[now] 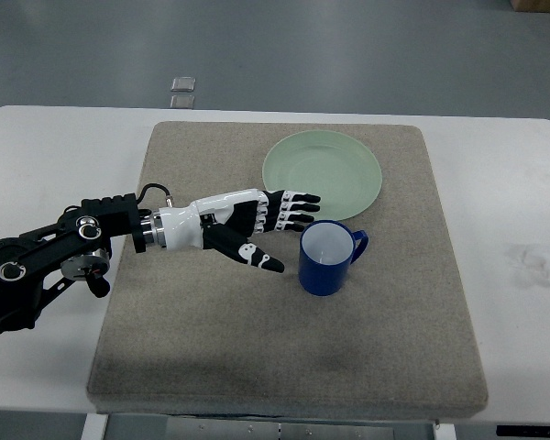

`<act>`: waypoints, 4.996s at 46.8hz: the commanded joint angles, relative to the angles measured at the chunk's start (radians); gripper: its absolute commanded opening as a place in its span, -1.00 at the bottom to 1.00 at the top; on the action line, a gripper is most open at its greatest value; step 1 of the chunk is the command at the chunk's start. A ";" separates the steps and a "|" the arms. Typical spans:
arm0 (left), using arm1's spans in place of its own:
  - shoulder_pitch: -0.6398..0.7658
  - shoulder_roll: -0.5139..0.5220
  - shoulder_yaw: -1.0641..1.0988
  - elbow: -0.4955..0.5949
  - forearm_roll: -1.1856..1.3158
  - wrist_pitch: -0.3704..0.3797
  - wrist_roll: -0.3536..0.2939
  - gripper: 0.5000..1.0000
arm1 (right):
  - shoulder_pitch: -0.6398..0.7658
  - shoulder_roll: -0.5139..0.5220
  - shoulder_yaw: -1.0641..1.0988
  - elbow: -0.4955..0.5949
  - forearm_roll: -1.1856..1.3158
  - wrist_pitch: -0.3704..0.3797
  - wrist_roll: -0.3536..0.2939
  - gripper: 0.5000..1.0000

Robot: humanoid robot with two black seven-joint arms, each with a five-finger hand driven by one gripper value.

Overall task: Place cup left of plate with left hand
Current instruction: 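Lower the left hand beside the blue mug, fingers around its body, then close the left hand fingers to grasp the blue mug, then carry the blue mug with the left hand past the plate, away from it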

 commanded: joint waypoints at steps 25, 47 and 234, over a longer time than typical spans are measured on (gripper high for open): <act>-0.003 -0.055 0.043 0.002 0.000 0.105 0.000 1.00 | 0.000 0.000 0.000 0.000 0.000 0.001 0.000 0.73; -0.007 -0.095 0.045 0.039 0.000 0.109 0.000 1.00 | 0.000 0.000 0.000 0.000 0.000 0.000 0.000 0.73; 0.005 0.057 -0.164 0.251 -0.071 0.576 -0.014 0.21 | 0.000 0.000 0.000 0.000 0.000 0.000 0.000 0.73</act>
